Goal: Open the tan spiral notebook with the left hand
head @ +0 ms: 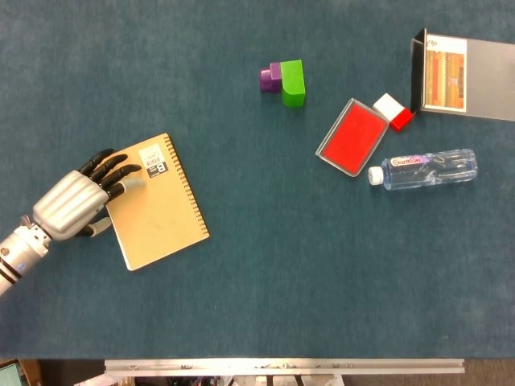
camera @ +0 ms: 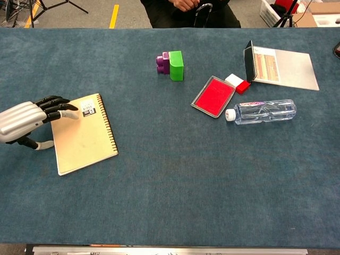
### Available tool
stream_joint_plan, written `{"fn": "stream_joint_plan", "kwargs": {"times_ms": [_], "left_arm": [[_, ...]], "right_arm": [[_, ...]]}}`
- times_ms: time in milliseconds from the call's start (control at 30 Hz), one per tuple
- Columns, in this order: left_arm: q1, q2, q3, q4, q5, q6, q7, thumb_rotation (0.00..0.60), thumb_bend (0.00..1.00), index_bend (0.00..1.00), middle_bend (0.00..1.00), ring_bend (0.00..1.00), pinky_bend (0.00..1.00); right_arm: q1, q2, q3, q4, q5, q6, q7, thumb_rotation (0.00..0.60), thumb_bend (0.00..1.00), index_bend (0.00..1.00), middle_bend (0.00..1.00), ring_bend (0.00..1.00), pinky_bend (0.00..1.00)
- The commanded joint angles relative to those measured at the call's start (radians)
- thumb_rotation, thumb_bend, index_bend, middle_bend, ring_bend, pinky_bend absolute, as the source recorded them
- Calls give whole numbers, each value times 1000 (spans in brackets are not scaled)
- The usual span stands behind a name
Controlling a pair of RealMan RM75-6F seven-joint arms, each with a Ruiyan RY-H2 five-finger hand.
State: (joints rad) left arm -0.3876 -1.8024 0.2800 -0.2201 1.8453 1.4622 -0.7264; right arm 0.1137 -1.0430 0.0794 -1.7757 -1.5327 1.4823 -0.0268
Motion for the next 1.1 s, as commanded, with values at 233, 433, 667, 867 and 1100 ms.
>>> {"fn": "stream_joint_plan", "kwargs": {"times_ms": [233, 433, 667, 867, 1100], "left_arm": [[4, -7, -8, -15, -14, 11, -13, 600, 223, 170, 105, 36, 0], [-10, -29, -17, -34, -19, 24, -27, 600, 223, 170, 107, 36, 0], [-26, -58, -46, -65, -42, 46, -45, 600, 222, 170, 107, 36, 0], [-45, -70, -70, -103, -63, 47, -58, 600, 222, 170, 106, 36, 0], [-72, -57, -80, -179, -67, 37, -65, 600, 223, 209, 106, 35, 0]], "right_arm": [[-2, -2, 1, 7, 0, 4, 8, 600, 470, 355, 349, 251, 369], [-8, -2, 3, 12, 3, 14, 16, 600, 470, 355, 349, 251, 369], [-9, -4, 5, 18, 1, 18, 24, 600, 471, 355, 349, 251, 369], [-10, -8, 6, 25, 1, 21, 30, 600, 471, 354, 349, 251, 369], [-13, -10, 8, 35, 0, 30, 43, 600, 471, 355, 349, 251, 369]]}}
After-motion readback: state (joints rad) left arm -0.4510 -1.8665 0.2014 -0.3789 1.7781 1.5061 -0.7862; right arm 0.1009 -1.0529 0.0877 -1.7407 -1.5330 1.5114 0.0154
